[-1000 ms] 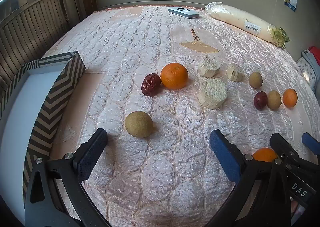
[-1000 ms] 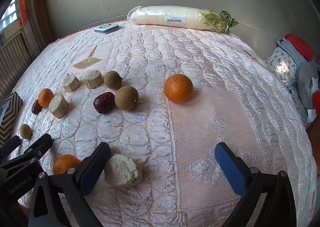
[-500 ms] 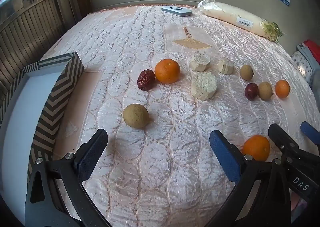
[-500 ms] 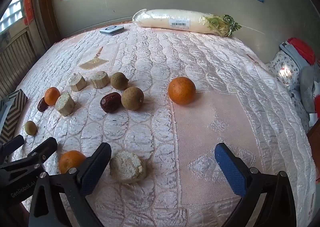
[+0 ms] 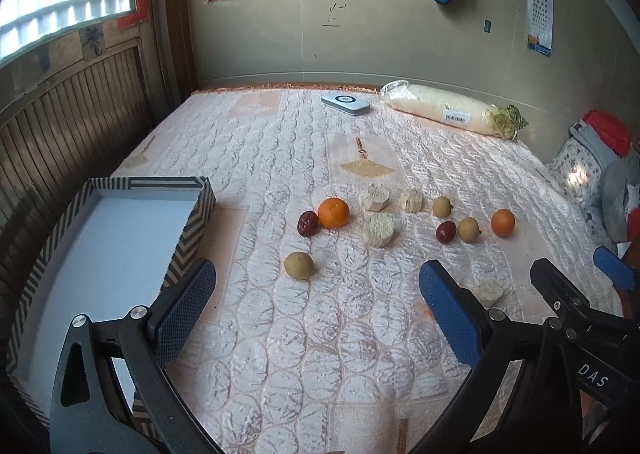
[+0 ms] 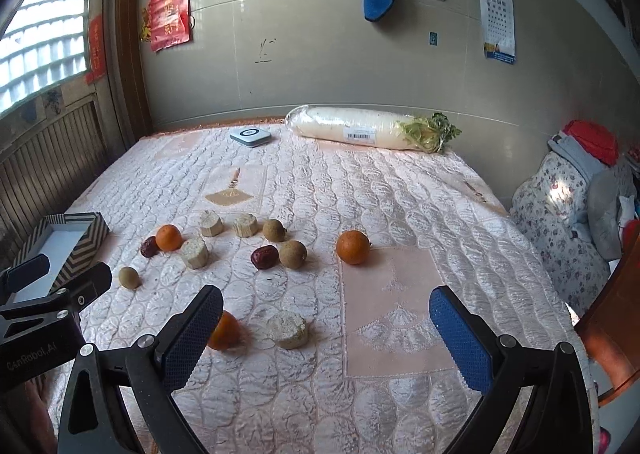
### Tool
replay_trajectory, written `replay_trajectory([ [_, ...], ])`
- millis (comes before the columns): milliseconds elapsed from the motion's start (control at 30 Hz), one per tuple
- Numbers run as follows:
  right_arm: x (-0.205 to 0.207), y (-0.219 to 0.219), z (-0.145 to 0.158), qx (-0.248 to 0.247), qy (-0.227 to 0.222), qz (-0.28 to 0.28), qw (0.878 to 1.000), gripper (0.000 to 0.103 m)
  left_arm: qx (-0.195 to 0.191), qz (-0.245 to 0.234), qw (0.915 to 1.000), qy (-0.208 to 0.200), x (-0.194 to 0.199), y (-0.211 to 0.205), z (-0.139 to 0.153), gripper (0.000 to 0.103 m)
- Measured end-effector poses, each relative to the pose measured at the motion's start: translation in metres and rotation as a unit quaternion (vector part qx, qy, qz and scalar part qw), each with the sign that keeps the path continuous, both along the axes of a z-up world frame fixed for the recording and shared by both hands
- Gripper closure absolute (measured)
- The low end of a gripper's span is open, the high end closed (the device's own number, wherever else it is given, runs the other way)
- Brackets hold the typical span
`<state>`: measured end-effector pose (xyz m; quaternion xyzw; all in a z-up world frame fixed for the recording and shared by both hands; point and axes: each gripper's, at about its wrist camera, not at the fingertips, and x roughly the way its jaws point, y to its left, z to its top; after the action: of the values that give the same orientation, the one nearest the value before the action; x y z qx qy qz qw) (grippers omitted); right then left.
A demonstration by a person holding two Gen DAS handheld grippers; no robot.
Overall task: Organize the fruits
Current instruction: 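Move both tools toward the fruits on the bed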
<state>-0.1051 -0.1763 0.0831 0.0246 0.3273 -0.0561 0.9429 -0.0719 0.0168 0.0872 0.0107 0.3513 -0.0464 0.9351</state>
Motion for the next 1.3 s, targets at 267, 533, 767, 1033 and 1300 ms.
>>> replay_trajectory([
  [267, -0.011, 0.011, 0.003, 0.013, 0.001, 0.006, 1.000, 0.000, -0.011, 0.000, 0.9999, -0.010, -0.016, 0.007, 0.003, 0.000],
  [533, -0.019, 0.013, 0.012, 0.021, -0.017, 0.009, 1.000, 0.000, -0.018, 0.012, 0.9995, -0.023, -0.022, 0.016, 0.008, 0.000],
  [767, -0.021, 0.021, 0.010, 0.008, -0.026, 0.025, 0.999, 0.000, -0.014, 0.012, 0.9998, -0.011, -0.018, 0.017, 0.000, 0.000],
  [1033, -0.016, 0.022, 0.005, 0.011, -0.017, 0.027, 0.999, 0.000, -0.008, 0.001, 1.0000, -0.003, -0.018, 0.012, -0.003, 0.000],
  [1300, -0.012, 0.024, -0.005, 0.010, -0.008, 0.035, 0.999, 0.000, -0.002, 0.009, 0.9999, 0.009, -0.013, 0.016, -0.008, 0.000],
])
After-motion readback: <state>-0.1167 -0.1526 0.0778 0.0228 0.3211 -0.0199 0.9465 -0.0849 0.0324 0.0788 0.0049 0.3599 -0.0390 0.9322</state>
